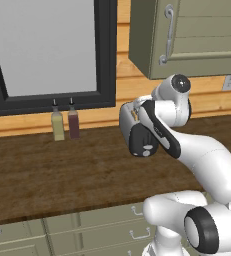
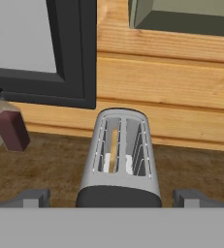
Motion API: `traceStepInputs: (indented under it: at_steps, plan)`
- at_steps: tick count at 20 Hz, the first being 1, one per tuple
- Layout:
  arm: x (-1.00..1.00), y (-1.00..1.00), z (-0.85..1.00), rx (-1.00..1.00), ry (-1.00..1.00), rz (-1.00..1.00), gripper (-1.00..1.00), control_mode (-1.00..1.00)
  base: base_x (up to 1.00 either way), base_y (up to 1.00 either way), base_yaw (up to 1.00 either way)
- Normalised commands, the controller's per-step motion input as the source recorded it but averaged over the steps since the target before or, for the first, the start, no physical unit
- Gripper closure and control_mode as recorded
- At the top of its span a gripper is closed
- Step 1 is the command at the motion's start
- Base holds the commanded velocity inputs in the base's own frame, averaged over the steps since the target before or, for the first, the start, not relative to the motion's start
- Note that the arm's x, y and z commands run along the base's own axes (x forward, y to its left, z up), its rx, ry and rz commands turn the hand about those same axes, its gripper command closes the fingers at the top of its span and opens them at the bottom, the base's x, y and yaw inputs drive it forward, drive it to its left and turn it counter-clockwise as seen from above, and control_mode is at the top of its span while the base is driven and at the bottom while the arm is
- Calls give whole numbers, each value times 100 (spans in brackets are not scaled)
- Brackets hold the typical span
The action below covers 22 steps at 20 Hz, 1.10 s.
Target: Start the toaster. Once the lever pops up, take the bread to the plate on the dining counter.
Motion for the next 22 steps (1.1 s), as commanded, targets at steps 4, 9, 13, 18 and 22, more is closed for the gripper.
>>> traceStepInputs:
  at_steps: [4, 9, 13, 18, 22]
  plan:
    - [0, 0, 0, 0, 0, 0, -100, -100, 0, 0, 0]
    - [0, 0, 0, 0, 0, 0, -100, -100, 0, 0, 0]
    - [0, 0, 0, 0, 0, 0, -100, -100, 0, 0, 0]
    - [0, 0, 0, 0, 0, 0, -100, -100, 0, 0, 0]
    - [0, 0, 0, 0, 0, 0, -100, -100, 0, 0, 0]
